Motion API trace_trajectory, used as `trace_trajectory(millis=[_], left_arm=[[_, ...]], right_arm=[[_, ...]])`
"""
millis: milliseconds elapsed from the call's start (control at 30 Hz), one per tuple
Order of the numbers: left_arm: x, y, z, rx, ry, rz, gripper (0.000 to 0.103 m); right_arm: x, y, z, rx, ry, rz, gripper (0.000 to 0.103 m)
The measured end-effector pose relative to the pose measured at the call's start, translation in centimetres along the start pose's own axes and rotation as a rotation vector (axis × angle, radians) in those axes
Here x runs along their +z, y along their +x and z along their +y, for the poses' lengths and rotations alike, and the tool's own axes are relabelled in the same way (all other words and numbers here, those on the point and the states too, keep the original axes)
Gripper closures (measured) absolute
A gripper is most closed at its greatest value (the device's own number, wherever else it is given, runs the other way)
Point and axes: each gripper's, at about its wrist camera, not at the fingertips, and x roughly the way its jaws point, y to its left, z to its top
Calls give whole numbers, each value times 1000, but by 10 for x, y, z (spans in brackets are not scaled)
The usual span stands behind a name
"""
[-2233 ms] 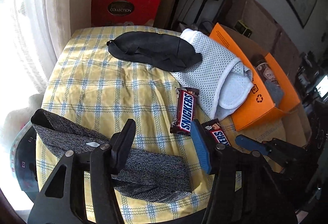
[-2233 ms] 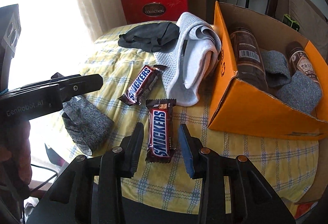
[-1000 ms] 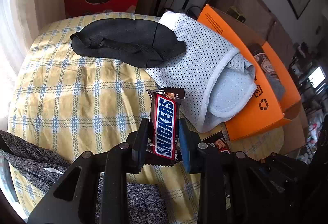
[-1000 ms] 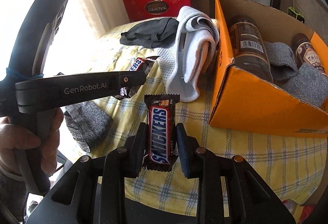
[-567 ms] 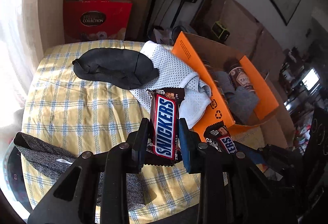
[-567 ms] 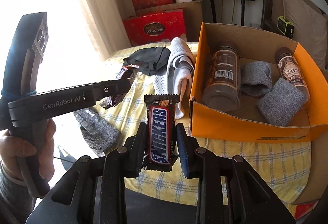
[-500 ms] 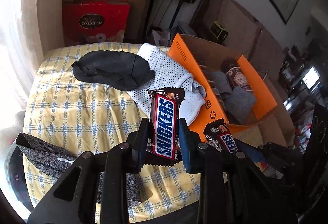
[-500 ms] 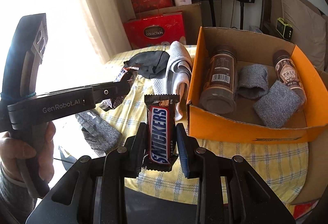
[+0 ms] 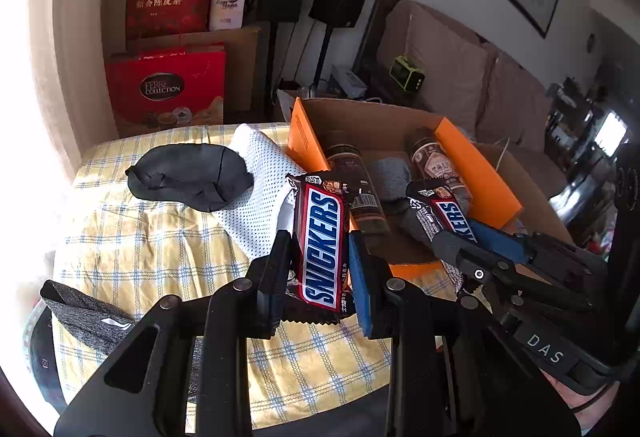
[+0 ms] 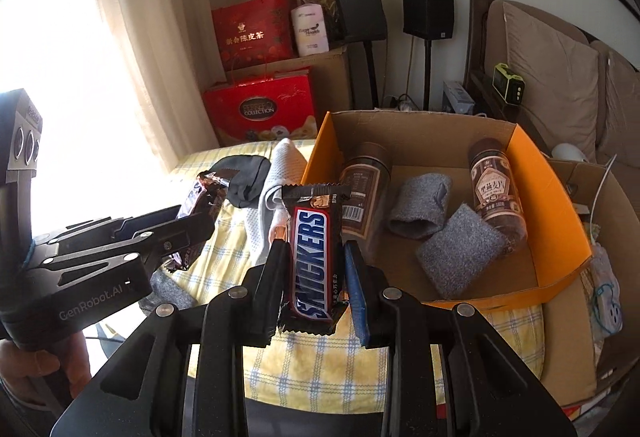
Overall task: Organize objects
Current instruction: 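Carry both held Snickers bars over into the box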
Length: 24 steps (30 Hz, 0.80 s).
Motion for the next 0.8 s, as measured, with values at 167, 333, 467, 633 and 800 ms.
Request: trace_trajectory(millis=[167,333,467,633,800], left_arm=[[5,6,-13,-7,9,-6,77],[13,21,-28,-14,12,-1,77],[16,36,-42,-33,25,13,77],[21,57,-59,-63,23,36,77],[23,77,-75,-82,28,66,77]], right_arm=[[6,-4,-12,-17,14,-10,75],[14,-6,-27,-41,32,-20,75],[18,-5,-47,-66,55,-22,75],[16,1,-67,-93,74,-3,75],[11,12,-85,-91,115,20,75]])
